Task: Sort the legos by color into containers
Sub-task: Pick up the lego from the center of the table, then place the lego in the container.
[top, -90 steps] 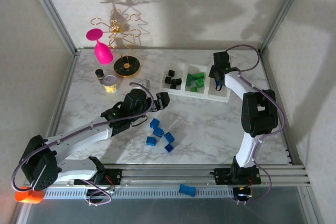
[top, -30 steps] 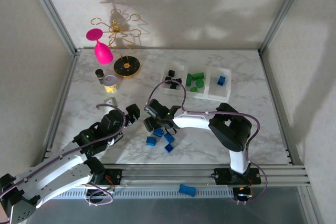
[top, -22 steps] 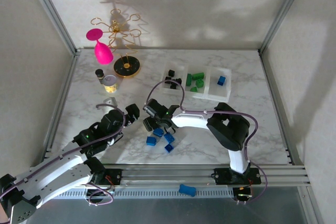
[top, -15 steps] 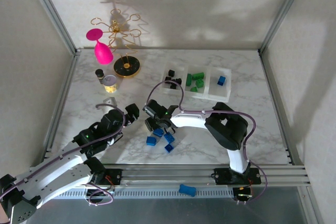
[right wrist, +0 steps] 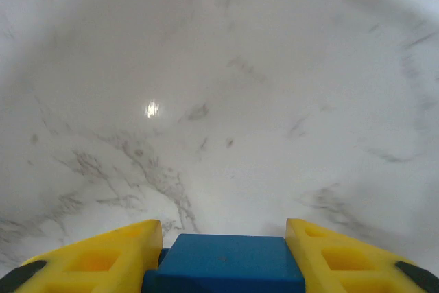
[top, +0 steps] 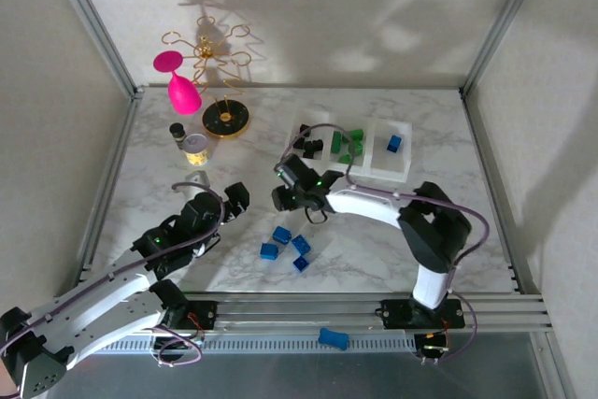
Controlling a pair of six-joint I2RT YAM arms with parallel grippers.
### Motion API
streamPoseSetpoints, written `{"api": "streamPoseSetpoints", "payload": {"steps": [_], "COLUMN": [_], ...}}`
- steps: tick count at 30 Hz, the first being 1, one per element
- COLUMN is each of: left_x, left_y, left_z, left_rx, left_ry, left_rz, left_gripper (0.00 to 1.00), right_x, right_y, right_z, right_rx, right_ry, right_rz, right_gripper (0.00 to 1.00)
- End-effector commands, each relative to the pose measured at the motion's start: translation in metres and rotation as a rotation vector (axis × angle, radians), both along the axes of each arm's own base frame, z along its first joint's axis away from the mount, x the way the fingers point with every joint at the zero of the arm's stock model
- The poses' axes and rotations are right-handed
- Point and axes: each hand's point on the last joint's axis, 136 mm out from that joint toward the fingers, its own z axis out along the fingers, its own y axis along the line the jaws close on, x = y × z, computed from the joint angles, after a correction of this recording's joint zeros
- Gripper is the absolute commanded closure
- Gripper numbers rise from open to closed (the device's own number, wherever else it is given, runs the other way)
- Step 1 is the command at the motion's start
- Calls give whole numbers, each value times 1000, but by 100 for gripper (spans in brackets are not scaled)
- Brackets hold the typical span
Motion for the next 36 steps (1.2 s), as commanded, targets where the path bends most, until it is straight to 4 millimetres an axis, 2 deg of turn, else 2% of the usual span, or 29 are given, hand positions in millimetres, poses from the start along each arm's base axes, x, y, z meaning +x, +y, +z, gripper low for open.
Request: {"api": "streamPoseSetpoints", "payload": {"steps": [1, 6, 7, 10, 13, 16, 22, 25, 31, 36], "left_x": [11, 21, 23, 30, 36, 41, 48, 49, 51, 53], "left_y": [-14, -39, -45, -63, -78, -92, -112, -114, -113, -111], "left_z": [24, 34, 36, 39, 40, 43, 40, 37, 36, 35], "left_rx": [-30, -41, -46, -53, -56, -63, -69, -56, -40, -21], "left_ry": [-46, -56, -60, -62, -60, -63, -56, -50, -50, -48], "left_rz": [-39, -126, -148, -201, -242, -280, -325, -328, -324, -315], "left_gripper": [1, 1, 0, 1, 1, 0, 0, 1, 0, 0], "right_x": [14, 48, 60, 81, 102, 121, 159, 177, 208, 223], "right_y": [-39, -110, -132, -178, -219, -245, -275, -283, -293, -295], "right_z": [24, 47, 49, 56, 57, 55, 47, 39, 30, 26], "right_rx": [-3, -30, -31, -44, -64, -63, -91, -99, -116, -122], "right_ry": [-28, -85, -89, -114, -140, -151, -183, -182, -183, -183], "right_rz": [-112, -303, -361, -481, -587, -660, -742, -749, -756, -748], "right_gripper": [54, 54, 53, 53, 53, 53, 53, 53, 51, 45]}}
